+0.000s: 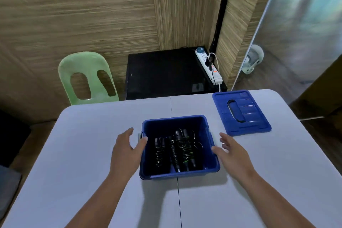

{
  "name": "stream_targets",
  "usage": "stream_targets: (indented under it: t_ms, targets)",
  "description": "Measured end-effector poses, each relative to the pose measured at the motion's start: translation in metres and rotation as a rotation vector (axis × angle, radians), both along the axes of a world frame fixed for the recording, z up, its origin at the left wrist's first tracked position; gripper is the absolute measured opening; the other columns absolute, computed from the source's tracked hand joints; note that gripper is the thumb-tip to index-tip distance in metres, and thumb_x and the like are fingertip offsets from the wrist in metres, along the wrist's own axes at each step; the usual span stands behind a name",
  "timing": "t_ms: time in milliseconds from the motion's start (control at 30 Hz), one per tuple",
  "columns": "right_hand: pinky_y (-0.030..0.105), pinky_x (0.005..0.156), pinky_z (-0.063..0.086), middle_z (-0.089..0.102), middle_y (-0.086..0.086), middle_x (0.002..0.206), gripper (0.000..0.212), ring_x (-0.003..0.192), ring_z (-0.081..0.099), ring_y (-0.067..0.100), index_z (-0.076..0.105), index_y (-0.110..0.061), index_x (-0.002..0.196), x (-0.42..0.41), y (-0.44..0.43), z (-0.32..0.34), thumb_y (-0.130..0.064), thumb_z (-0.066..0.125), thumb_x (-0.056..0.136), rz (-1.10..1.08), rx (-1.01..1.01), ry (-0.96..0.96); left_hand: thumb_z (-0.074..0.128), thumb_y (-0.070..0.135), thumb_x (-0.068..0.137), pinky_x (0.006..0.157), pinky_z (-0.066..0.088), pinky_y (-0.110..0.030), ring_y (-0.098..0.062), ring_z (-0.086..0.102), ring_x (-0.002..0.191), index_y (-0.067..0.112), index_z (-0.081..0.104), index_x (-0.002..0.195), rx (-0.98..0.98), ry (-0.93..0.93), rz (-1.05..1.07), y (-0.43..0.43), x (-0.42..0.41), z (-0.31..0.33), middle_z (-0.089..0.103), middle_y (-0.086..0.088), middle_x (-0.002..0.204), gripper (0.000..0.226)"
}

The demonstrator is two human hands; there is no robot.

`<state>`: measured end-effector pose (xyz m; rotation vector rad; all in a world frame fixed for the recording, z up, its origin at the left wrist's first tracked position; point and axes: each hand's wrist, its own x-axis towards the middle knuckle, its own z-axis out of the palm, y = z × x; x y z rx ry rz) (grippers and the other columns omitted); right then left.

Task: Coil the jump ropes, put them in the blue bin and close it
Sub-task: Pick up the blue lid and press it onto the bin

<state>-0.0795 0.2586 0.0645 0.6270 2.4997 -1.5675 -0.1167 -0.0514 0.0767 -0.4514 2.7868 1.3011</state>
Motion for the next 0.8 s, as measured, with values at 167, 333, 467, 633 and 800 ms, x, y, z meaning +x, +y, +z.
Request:
stream_targets:
  t_ms: [167,333,467,633,800]
  targets:
    - [0.036,0.112,0.042,0.05,-0.008,0.153,0.065,0.137,0.051,0.014,0.043,-0.026,0.154,-0.022,0.024,0.005,-0.031,0.07,0.094,-0.051,0.0,0.023,0.064,0.048,0.097,0.112,0.041,-0.038,-0.021,0.052,0.135,0.023,0.051,0.148,-0.1,0.074,-0.241,0.043,-0.06,0.024,0.051,0.003,0.152,0.059]
    - [0.038,0.115,0.039,0.044,-0.002,0.158,0.069,0.143,0.046,0.019,0.037,-0.022,0.157,-0.051,0.062,0.004,-0.033,0.067,0.096,-0.109,0.03,0.005,0.056,0.054,0.1,0.116,0.035,-0.034,-0.017,0.046,0.14,0.023,0.051,0.148,-0.16,0.052,-0.527,0.114,-0.117,0.024,0.05,0.006,0.154,0.057]
    - [0.03,0.103,0.041,0.048,0.0,0.153,0.065,0.139,0.049,0.024,0.039,-0.018,0.155,-0.074,0.092,-0.008,-0.032,0.065,0.097,-0.136,0.106,-0.064,0.05,0.051,0.104,0.12,0.03,-0.033,-0.017,0.042,0.144,0.025,0.052,0.148,-0.256,-0.008,-0.751,0.177,-0.164,0.008,0.046,0.006,0.157,0.051]
    - [0.035,0.097,0.049,0.061,0.002,0.131,0.054,0.118,0.06,0.026,0.051,-0.016,0.142,-0.096,0.115,-0.027,-0.032,0.064,0.093,-0.171,0.2,-0.174,0.047,0.042,0.107,0.119,0.028,-0.031,-0.018,0.041,0.145,0.022,0.05,0.15,-0.395,-0.133,-0.998,0.239,-0.211,-0.022,0.045,0.002,0.158,0.048]
    - [0.039,0.08,0.051,0.062,-0.002,0.105,0.022,0.086,0.052,0.016,0.055,-0.022,0.101,-0.113,0.131,-0.054,-0.036,0.061,0.085,-0.186,0.303,-0.262,0.05,0.031,0.104,0.115,0.036,-0.037,-0.027,0.044,0.142,0.017,0.052,0.147,-0.595,-0.157,-1.115,0.277,-0.244,-0.043,0.047,-0.006,0.156,0.045]
